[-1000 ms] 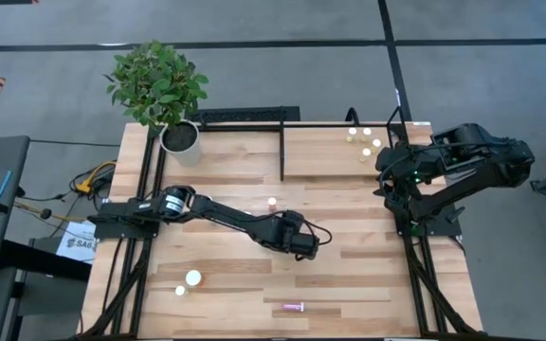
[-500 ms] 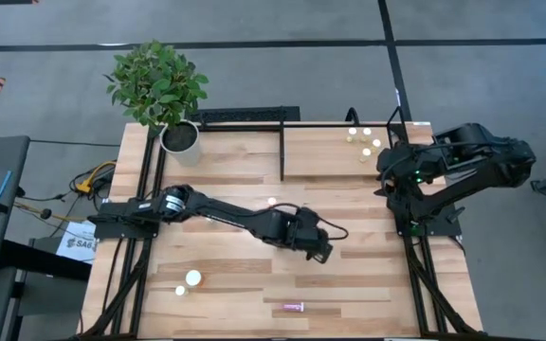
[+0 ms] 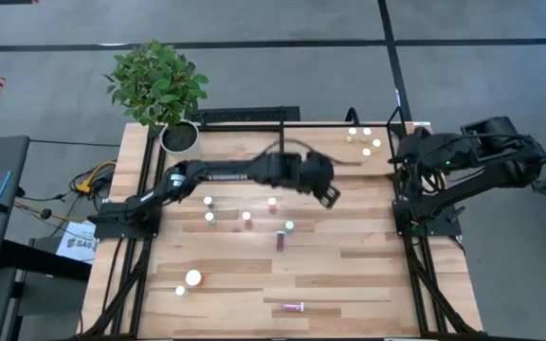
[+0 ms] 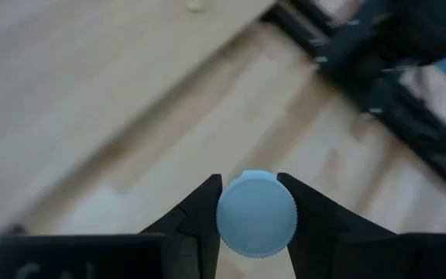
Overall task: Pick and place medicine bottles onto shelf by color
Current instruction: Put the blue pill bottle on the shelf
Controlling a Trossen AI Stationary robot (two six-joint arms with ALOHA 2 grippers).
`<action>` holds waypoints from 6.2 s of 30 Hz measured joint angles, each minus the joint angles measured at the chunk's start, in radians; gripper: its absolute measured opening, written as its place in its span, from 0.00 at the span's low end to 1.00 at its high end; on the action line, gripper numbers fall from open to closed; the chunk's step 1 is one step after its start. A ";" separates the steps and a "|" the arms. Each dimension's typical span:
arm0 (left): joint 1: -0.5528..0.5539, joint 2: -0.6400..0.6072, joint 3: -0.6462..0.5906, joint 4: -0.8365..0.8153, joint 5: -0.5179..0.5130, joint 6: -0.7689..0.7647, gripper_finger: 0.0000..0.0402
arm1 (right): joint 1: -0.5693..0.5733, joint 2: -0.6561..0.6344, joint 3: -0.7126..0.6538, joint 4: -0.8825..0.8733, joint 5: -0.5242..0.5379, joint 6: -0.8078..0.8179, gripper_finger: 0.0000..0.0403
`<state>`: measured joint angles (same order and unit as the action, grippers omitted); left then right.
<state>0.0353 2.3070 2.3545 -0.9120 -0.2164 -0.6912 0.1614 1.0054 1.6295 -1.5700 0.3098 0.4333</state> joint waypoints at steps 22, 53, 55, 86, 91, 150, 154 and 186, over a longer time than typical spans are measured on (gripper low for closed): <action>0.276 0.018 -0.004 0.019 0.152 0.787 0.26 | 0.000 0.049 0.000 0.011 0.194 -0.029 0.54; 0.051 0.065 -0.001 -0.074 0.195 0.755 0.26 | -0.162 0.048 -0.084 -0.001 0.162 0.082 0.54; 0.041 0.092 -0.002 -0.104 0.195 0.723 0.26 | -0.155 0.046 -0.091 -0.001 0.161 0.083 0.54; 0.044 0.235 -0.004 -0.070 0.153 0.599 0.31 | -0.128 0.046 -0.122 -0.001 0.160 0.081 0.54; 0.048 0.231 -0.004 -0.065 0.148 0.583 0.42 | -0.128 0.046 -0.122 -0.001 0.160 0.069 0.54; -0.235 -0.176 -0.001 -0.659 -0.008 -0.005 0.63 | -0.230 0.493 -0.571 0.770 -0.203 0.134 0.54; -0.238 -0.185 -0.001 -0.659 -0.009 -0.004 0.63 | -0.230 0.501 -0.571 0.799 -0.224 0.135 0.54; -0.250 -0.362 -0.263 -0.659 -0.025 -0.086 0.63 | -0.225 0.635 -0.567 0.935 -0.226 0.146 0.54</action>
<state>-0.2150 1.9450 2.0918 -1.5706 -0.2410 -0.7771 -0.0639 1.6409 1.0626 -0.6345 0.0834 0.5790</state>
